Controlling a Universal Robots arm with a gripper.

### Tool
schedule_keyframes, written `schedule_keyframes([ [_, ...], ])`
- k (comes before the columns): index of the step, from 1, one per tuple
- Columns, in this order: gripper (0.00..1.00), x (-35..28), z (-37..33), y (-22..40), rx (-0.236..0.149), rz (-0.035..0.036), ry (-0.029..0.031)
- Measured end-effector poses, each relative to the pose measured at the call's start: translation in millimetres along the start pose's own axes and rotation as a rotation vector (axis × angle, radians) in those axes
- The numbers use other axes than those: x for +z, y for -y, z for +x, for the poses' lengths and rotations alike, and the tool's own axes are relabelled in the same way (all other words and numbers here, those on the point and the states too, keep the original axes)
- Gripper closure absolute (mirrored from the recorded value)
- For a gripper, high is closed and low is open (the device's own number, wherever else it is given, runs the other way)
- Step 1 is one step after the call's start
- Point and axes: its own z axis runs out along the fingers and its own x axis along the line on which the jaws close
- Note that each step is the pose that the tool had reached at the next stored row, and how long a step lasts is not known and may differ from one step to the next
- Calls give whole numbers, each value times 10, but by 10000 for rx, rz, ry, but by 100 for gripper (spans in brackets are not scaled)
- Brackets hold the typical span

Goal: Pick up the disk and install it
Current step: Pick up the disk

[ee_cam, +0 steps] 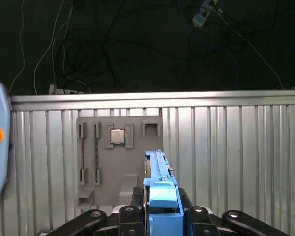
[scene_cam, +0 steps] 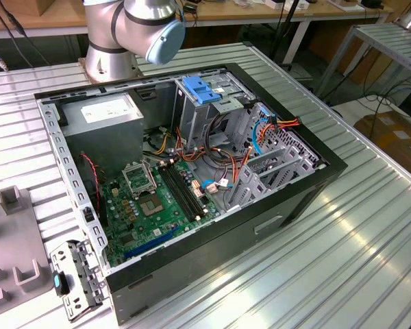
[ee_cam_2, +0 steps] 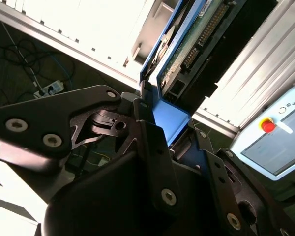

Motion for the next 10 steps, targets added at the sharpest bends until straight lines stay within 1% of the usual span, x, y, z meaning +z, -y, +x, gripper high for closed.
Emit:
schedule_keyframes([
  [6,63,0,-2,59,0,0,0],
  [10,63,0,-4,137,0,0,0],
])
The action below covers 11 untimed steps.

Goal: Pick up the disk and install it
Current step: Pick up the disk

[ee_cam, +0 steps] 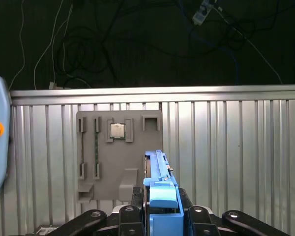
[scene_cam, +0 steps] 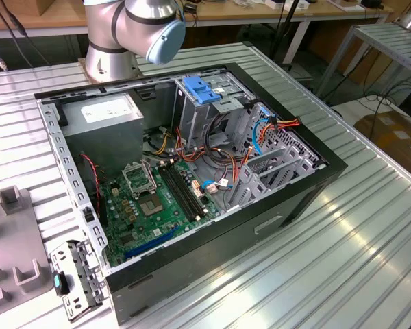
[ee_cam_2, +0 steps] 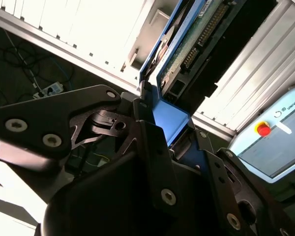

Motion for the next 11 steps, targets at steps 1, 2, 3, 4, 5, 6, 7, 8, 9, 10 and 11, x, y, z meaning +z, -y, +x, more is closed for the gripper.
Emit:
schedule_keyframes([
  [1,63,0,0,12,0,0,0],
  [2,63,0,-1,38,1,0,0],
  [3,63,0,-2,57,1,1,0],
  [4,63,0,-2,72,0,0,0],
  [5,63,0,-3,93,0,0,0],
  [6,63,0,-3,108,0,-1,0],
  [7,63,0,-4,140,0,0,0],
  [8,63,0,-5,174,0,0,0],
  [9,63,0,-5,191,0,0,0],
  [10,63,0,-6,208,0,0,0],
  [11,63,0,-6,229,0,0,0],
])
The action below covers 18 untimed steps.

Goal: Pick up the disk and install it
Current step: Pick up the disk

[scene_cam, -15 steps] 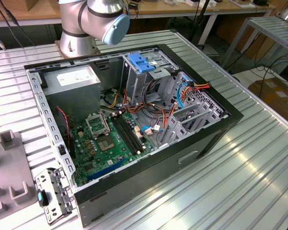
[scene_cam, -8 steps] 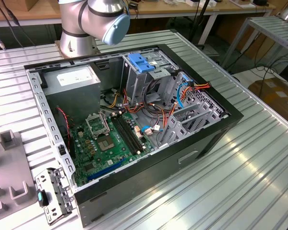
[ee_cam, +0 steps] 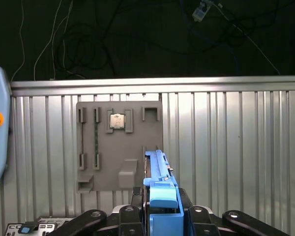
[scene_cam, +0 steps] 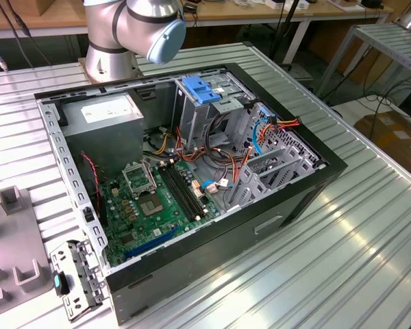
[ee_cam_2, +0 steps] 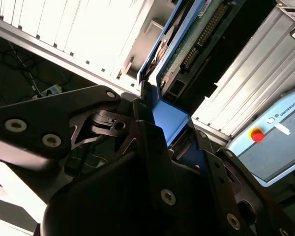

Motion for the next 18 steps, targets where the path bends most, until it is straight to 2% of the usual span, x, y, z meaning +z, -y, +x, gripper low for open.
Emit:
schedule_keyframes([
  [5,63,0,-2,65,0,1,1],
  [9,63,-11,-2,83,0,0,0],
  [15,63,-100,-2,84,0,-1,-1],
  [18,63,-120,-2,91,-1,2,1],
])
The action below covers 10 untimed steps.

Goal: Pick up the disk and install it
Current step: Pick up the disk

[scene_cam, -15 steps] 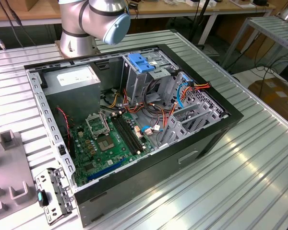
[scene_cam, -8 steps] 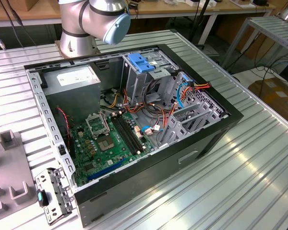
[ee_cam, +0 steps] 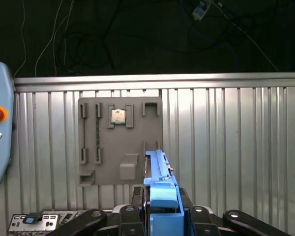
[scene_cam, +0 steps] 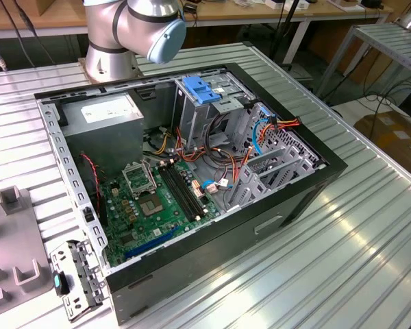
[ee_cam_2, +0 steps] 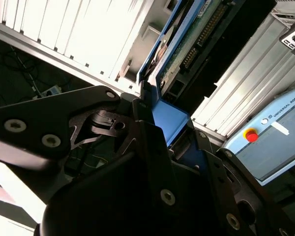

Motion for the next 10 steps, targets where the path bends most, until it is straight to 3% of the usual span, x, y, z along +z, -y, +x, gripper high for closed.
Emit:
schedule_keyframes([
  [6,63,-2,-5,183,0,-44,-3],
  [10,63,-2,-7,221,1,-47,-3],
])
